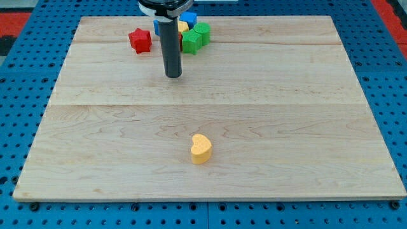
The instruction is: Move the green circle down a bit
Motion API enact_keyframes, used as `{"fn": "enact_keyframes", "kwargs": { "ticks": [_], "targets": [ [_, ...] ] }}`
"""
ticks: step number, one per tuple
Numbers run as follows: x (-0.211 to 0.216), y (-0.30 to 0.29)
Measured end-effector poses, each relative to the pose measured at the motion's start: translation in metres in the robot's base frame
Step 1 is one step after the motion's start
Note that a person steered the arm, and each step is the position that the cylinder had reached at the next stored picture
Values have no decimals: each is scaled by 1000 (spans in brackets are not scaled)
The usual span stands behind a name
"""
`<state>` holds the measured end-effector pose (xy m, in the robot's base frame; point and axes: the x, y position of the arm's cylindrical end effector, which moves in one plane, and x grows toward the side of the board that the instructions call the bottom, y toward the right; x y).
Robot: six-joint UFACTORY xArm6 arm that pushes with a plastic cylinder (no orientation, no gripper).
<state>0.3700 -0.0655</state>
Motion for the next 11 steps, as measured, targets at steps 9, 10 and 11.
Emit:
{"fn": "enact_keyframes", "kwargs": {
  "ticks": [9,10,11],
  "targets": [
    [-121,53],
    [-118,54],
    [-118,56]
  ]
}}
